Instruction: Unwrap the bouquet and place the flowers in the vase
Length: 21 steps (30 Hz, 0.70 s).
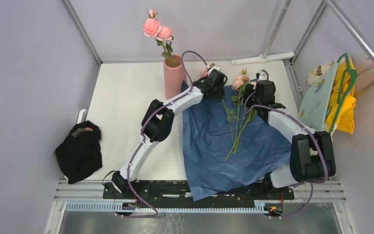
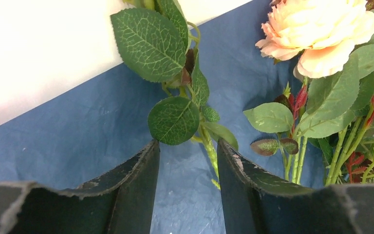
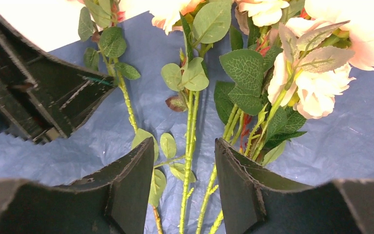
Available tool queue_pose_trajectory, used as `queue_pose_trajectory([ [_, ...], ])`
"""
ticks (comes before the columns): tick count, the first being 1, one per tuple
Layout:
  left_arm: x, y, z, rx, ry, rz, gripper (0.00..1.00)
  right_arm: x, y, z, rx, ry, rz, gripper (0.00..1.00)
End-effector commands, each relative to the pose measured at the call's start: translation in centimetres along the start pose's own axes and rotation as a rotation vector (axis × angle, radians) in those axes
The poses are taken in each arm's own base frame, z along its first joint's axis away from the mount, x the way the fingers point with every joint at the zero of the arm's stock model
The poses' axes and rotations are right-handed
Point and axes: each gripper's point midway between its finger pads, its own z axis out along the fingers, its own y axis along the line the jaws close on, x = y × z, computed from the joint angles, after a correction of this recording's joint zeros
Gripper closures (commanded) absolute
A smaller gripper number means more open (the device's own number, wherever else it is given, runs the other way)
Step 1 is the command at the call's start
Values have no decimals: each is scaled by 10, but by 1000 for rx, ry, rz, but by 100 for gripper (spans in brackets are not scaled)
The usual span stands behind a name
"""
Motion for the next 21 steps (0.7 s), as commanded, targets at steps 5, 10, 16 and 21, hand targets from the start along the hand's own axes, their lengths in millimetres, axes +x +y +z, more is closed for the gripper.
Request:
queue_pose_trajectory([
  [5,-14,-27,20,124,-70,-39,45,-31,18,-20,-90,-133,28,46],
  [10,-11,-27,28,134,-78,-41,43,-31,22,-24,-122,-147,34,46],
  [16,-5,-26,35,142,-84,-61,43,-31,31,-28,-175,-156,46,47],
  [21,-4,-32,36,164,-78,-70,58,-30,32,-30,-183,-161,46,48],
])
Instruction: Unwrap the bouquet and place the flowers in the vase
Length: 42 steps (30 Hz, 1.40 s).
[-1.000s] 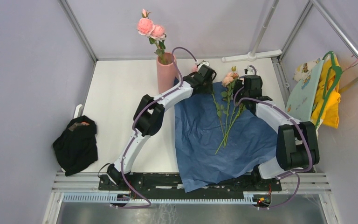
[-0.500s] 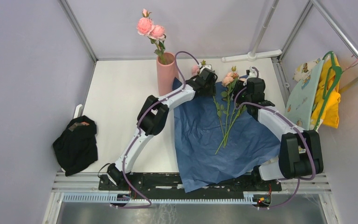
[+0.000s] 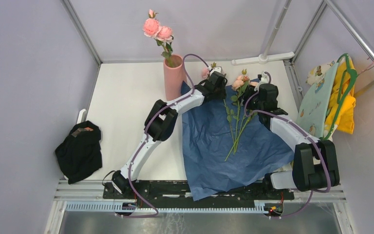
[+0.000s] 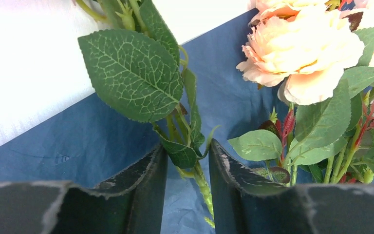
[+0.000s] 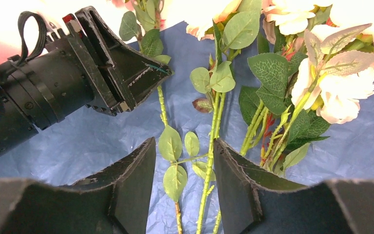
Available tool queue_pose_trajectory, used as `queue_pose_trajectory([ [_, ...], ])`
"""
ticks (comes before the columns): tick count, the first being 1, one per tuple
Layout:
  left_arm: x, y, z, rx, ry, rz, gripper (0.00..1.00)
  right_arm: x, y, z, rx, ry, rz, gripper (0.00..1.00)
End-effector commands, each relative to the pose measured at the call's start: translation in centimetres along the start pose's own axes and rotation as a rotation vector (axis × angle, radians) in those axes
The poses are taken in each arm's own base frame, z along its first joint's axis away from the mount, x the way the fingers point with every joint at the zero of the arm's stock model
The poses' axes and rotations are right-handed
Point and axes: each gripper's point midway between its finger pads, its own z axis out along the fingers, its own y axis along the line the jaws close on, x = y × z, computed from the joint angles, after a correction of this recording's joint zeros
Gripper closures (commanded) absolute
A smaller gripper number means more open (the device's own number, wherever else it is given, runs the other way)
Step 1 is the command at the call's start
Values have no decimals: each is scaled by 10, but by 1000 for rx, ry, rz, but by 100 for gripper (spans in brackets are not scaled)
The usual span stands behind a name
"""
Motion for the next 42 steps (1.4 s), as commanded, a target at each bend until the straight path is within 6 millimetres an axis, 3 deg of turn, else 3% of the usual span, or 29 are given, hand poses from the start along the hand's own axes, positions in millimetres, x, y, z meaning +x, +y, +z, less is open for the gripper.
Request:
queue_pose_trajectory([
  [1,-5,-13,4,52,-22,-38,63,-25,14,-7,-55,-87,12,48],
  [6,-14,-12,-9,35,-50,-30,78,-26,17,-10,-73,-94,15,48],
  [13,-40,-18,-42,16,-114,-4,98,-31,19,-17,-80,-119,8,48],
  [19,-60,-27,-81,26,-178,2,98,-34,19,-23,-81,-133,1,47],
  [22,-74,-41,-110,44,-230,21,98,-36,19,-25,-81,-144,-3,46],
  [28,-119,-83,-191,106,-381,78,98,-39,21,-29,-91,-163,-3,46],
  [34,-189,-119,-307,199,-663,156,98,-39,22,-31,-97,-171,-3,46],
  [38,-233,-119,-379,197,-866,232,98,-39,25,-30,-117,-172,5,46],
  [42,-254,-108,-433,171,-1061,334,98,-42,30,-30,-139,-177,0,46],
])
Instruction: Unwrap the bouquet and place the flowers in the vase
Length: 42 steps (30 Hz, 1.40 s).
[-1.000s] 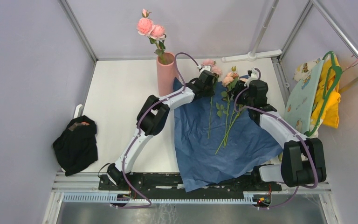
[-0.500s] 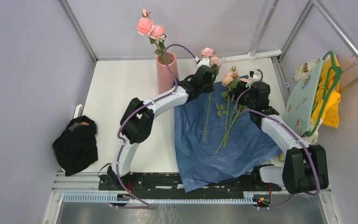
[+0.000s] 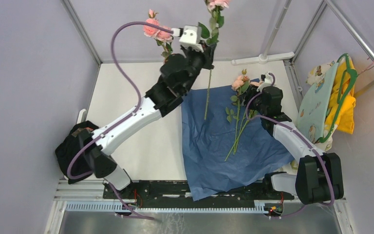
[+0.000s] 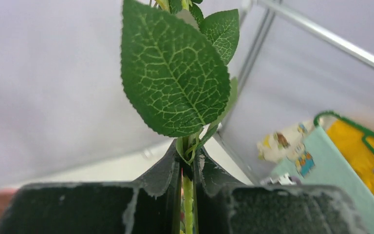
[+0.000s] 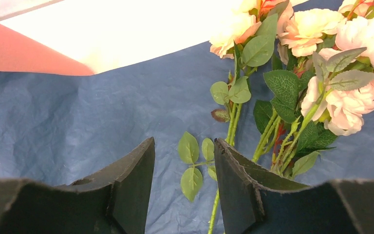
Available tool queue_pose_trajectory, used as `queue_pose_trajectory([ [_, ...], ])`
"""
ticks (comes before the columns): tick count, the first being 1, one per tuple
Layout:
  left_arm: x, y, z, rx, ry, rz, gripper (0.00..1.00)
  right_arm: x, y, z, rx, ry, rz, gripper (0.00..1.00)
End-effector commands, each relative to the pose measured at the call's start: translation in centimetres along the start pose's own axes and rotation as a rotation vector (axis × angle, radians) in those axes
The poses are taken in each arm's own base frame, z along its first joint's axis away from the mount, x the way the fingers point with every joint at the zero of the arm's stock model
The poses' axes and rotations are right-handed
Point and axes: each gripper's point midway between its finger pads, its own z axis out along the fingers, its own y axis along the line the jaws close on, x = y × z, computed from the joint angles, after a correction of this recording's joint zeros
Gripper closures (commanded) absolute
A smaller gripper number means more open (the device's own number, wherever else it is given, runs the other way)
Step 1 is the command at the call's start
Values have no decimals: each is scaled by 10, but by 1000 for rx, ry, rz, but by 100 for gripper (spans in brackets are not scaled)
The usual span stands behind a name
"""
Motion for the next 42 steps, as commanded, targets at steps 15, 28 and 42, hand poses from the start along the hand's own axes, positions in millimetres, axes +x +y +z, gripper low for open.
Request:
queue_pose_trajectory([
  [15,-186,72,-85,-446,-793,497,98,-30,22,-7,-92,-97,7,46],
  [28,-194,156,-28,-598,-842,489,98,-35,24,-12,-106,-136,-2,46],
  [42,-209,169,-13,-556,-824,420,98,-27,27,-4,-136,-114,20,46],
])
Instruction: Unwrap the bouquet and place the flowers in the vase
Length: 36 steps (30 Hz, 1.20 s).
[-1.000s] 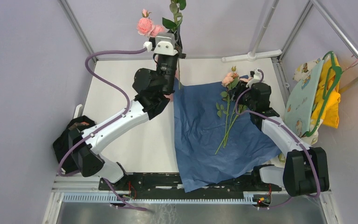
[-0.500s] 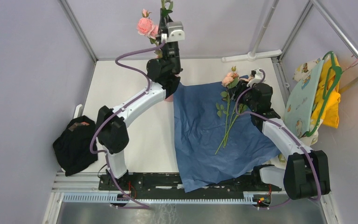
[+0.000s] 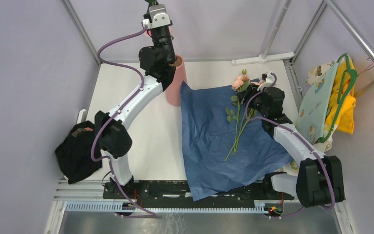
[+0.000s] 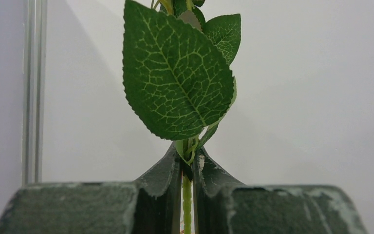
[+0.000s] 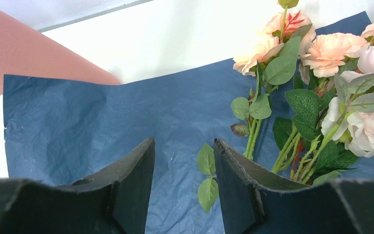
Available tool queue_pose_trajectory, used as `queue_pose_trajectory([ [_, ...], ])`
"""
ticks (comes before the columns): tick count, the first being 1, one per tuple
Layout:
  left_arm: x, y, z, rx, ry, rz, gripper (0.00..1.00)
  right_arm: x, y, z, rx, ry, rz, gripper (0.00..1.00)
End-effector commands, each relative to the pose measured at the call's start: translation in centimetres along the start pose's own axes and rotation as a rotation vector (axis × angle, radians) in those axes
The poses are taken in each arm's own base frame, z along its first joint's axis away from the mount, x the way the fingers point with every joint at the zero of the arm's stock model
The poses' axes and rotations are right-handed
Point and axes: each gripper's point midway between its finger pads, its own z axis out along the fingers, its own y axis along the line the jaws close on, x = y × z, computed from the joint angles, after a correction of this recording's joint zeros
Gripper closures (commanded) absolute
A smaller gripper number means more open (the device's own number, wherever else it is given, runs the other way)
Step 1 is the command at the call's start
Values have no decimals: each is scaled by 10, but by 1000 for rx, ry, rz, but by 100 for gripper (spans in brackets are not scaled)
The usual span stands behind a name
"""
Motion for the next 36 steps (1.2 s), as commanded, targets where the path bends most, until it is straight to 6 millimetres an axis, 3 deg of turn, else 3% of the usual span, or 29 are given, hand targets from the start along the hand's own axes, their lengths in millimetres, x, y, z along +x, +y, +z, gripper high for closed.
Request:
queue_pose_trajectory([
  [1,-16,-1,6,-4,-19,-102,98,-10,8,2,-40,-44,9,46],
  [11,50,-7,-30,13,114,-105,98,-10,7,-2,-40,-59,-1,46],
  [17,79,-6,-56,25,206,-130,98,-8,7,-3,-44,-66,2,46],
  [27,78,-1,-98,123,416,-281,90,0,10,-2,-72,-48,24,46],
  [31,75,0,-110,151,456,-315,77,0,12,-3,-83,-50,30,46],
  [36,86,-16,-122,241,552,-302,61,2,15,-4,-99,-46,43,46],
])
